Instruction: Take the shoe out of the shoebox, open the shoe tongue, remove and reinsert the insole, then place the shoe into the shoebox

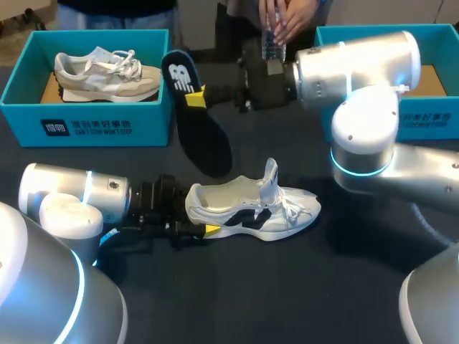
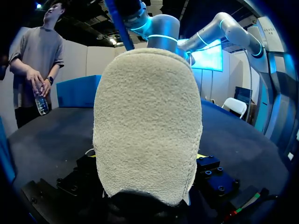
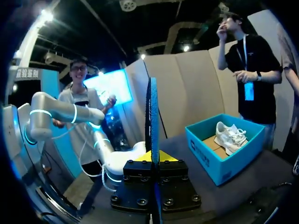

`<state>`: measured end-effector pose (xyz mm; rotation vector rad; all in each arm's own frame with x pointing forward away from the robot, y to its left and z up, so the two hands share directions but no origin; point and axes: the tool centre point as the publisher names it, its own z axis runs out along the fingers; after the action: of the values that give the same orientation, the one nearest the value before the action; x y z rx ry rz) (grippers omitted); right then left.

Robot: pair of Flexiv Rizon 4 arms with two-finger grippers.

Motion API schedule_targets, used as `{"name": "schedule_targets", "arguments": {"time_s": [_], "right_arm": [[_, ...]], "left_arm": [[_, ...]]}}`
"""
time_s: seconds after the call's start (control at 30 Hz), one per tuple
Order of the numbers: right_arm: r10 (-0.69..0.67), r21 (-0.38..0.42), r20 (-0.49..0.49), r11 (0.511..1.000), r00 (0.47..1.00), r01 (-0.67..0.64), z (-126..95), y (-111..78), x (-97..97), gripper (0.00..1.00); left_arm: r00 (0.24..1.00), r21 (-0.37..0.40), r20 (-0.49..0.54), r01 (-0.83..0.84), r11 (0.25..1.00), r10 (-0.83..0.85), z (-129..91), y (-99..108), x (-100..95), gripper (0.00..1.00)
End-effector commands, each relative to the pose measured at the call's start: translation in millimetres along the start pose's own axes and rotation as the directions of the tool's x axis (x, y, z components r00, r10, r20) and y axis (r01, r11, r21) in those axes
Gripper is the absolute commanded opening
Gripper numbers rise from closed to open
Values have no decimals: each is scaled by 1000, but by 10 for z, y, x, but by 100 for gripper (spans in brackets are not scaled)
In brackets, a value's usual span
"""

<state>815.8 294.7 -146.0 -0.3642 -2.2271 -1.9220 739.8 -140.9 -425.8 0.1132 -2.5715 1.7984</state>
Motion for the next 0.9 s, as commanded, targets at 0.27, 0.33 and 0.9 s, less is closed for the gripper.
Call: {"name": "schedule_targets", "arguments": {"time_s": [0.27, 0.33, 0.9], "right_arm": [[88, 1, 10, 996, 996, -88, -387, 285, 197, 0], [89, -21, 18, 996, 996, -89, -478, 373, 246, 0], [67, -11, 53, 998, 996, -67, -570, 490, 296, 0]], "left_arm": [[1000, -3, 0, 1, 1000, -1, 76, 154, -103, 0], [1000, -3, 0, 1, 1000, -1, 76, 154, -103, 0], [1000, -3, 0, 1, 1000, -1, 76, 154, -103, 0]]}}
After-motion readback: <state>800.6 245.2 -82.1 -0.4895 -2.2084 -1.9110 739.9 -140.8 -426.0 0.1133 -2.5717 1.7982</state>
